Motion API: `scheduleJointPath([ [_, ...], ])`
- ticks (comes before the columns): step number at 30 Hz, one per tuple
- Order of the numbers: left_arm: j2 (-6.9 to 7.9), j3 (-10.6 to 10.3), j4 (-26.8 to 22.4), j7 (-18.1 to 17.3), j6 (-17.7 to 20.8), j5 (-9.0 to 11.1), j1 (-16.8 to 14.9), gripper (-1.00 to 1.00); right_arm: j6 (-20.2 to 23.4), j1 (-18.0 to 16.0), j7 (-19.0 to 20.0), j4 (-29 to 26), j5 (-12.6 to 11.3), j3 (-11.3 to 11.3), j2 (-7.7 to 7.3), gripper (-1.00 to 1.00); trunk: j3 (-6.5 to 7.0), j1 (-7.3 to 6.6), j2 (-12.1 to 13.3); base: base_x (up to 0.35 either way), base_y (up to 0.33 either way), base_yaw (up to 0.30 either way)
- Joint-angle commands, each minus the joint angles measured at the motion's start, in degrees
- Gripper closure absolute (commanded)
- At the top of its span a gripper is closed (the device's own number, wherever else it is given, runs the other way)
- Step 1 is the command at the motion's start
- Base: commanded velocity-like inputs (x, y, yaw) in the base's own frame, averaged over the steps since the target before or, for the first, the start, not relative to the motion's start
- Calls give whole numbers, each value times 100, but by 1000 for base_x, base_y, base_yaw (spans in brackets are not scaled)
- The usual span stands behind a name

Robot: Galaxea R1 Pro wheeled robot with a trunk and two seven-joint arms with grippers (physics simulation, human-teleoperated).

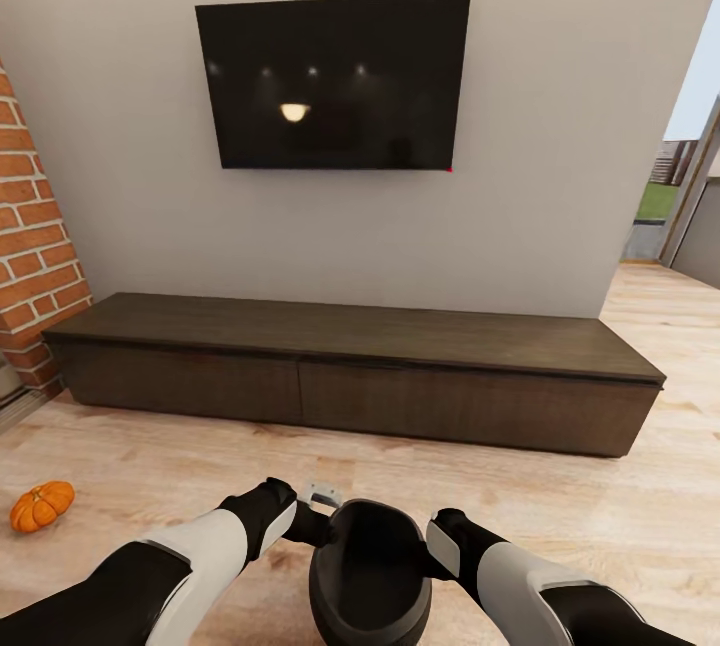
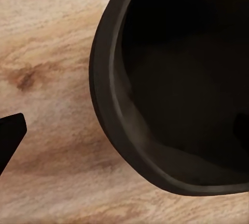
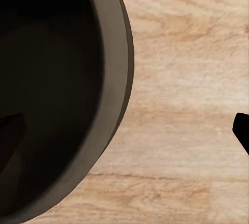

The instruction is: Place each of the two pumpkins and all three candles from the living room inside a cabinet in the living room (use any cabinet), then make sure every cabinet is closed, and position the cauldron so it is next to a table in the living room.

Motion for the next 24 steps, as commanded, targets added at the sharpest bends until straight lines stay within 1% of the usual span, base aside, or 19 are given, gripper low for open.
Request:
scheduleJointPath([
  [1,0,-44,-4,-15,23,21,-3,-100,22,0,-37,-12,-49,1,2,-100,-6,-1,-2,0,0,0],
  [4,0,-45,-4,-13,22,21,-3,-100,22,0,-37,-12,-49,1,2,-100,-6,-1,-2,69,0,0],
  [9,0,-43,-4,-11,22,21,-3,-100,22,0,-37,-12,-49,1,2,-100,-6,-1,-2,244,0,0],
  [12,0,-42,-4,-11,18,21,-3,-100,22,0,-37,-12,-49,1,2,-100,-6,-1,-2,141,0,0],
  [23,0,-44,-4,-12,6,21,-3,-100,21,2,-37,-12,-49,1,2,-100,-6,-1,-2,24,0,0],
  [24,0,-42,-4,-11,5,21,-3,-100,22,2,-37,-12,-49,1,2,-100,-28,1,-4,2,0,0],
])
